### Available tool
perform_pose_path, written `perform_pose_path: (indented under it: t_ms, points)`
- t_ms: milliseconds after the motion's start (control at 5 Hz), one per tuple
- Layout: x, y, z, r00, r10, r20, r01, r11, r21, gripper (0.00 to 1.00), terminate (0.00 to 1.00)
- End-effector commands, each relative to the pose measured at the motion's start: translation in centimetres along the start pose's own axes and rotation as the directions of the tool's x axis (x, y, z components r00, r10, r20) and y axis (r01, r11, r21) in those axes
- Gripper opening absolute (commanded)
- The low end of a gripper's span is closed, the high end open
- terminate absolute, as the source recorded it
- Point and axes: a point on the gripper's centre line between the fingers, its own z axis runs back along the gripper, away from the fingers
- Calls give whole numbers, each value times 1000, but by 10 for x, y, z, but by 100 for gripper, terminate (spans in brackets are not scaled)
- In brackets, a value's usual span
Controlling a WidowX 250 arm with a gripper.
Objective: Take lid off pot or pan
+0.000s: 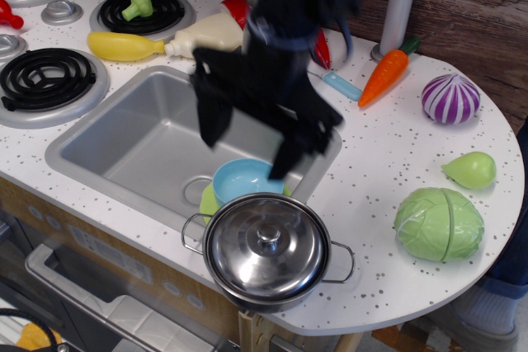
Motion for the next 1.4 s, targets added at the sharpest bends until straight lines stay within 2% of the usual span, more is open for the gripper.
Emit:
perform_pose_path:
  t_ms: [0,200,600,800,1200]
  points:
    - [-9,-23,0,997,54,56,-51,997,-62,100,0]
    - [-20,-33,-12,987,114,113,-101,988,-113,100,0]
    - [-24,-44,-29,971,159,177,-137,982,-133,100,0]
    - [-14,-42,-30,982,153,109,-127,969,-211,100,0]
    - [-10,-37,-35,984,148,99,-120,961,-249,100,0]
